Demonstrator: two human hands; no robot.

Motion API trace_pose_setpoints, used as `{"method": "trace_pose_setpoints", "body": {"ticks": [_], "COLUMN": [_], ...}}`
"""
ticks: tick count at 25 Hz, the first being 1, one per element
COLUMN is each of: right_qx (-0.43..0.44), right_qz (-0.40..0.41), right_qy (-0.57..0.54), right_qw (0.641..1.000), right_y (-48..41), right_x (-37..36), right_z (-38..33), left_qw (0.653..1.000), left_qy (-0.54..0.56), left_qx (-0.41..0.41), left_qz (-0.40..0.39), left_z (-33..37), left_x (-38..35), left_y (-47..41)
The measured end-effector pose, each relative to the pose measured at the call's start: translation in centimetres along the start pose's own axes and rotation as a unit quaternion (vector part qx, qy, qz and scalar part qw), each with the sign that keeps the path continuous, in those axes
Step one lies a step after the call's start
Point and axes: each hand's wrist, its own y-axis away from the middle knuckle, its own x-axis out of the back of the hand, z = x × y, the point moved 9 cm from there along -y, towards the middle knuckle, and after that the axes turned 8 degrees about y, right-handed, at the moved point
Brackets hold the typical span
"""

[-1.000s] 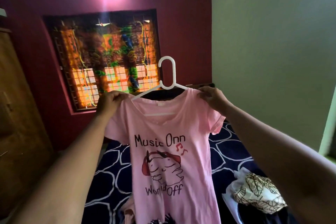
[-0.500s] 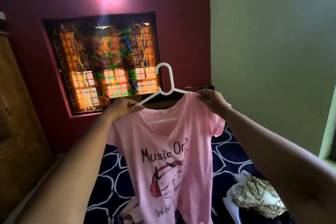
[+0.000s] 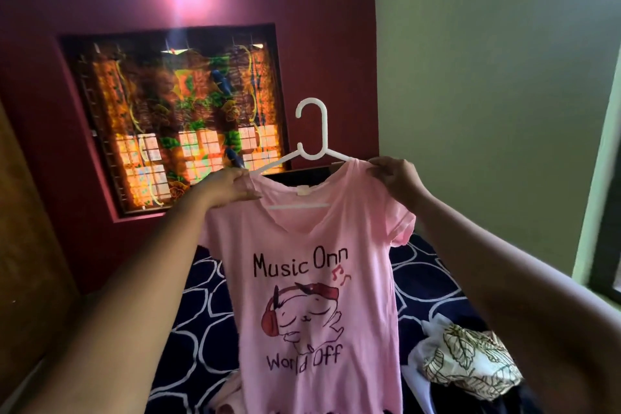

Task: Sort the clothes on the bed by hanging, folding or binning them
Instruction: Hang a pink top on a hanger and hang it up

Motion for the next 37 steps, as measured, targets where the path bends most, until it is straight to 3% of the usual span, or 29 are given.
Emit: {"method": "trace_pose_setpoints", "body": {"ticks": [1,8,10,14,17,19,21,26,31,32,34,36,37], "right_qx": [-0.001,-0.01,-0.012,-0.044,-0.061,-0.072,-0.071,-0.033,-0.197,-0.186,-0.065,0.076,0.104], "right_qz": [-0.001,-0.01,-0.008,0.011,0.023,0.023,0.028,-0.024,0.021,0.031,0.03,-0.033,-0.067], "right_qy": [-0.001,0.005,0.004,-0.051,-0.042,-0.057,-0.068,0.004,0.094,0.097,0.075,0.106,0.143], "right_qw": [1.0,1.0,1.0,0.998,0.997,0.996,0.995,0.999,0.976,0.977,0.995,0.991,0.982], "right_y": [0.1,0.2,0.1,0.2,0.3,0.5,0.6,0.2,0.7,0.5,-0.3,-0.5,-0.5], "right_x": [0.2,1.0,1.0,0.7,0.9,0.8,0.7,0.6,3.2,3.1,2.2,-0.2,-1.4], "right_z": [0.2,1.3,1.6,1.9,2.4,2.8,2.6,3.2,8.4,7.6,2.9,-1.7,-2.8], "left_qw": [1.0,0.995,0.995,0.955,0.951,0.971,0.985,0.95,0.931,0.928,0.922,0.915,0.913], "left_qy": [-0.017,0.09,0.081,0.038,0.106,0.121,0.063,0.114,0.114,0.119,0.137,0.147,0.144], "left_qx": [0.005,-0.042,-0.045,-0.11,-0.195,-0.142,-0.089,-0.127,-0.111,-0.114,-0.127,-0.14,-0.146], "left_qz": [-0.026,-0.011,0.049,0.272,0.214,0.152,0.131,0.262,0.327,0.333,0.34,0.349,0.353], "left_z": [-0.2,1.8,1.7,2.6,4.4,3.6,2.2,2.0,1.0,1.0,1.4,2.1,2.3], "left_x": [-0.3,-0.7,-0.1,1.6,0.9,0.7,0.5,3.6,5.3,5.4,5.3,5.0,4.9], "left_y": [0.1,1.4,1.3,3.2,3.8,2.8,1.4,3.3,4.6,4.8,4.9,5.2,5.4]}}
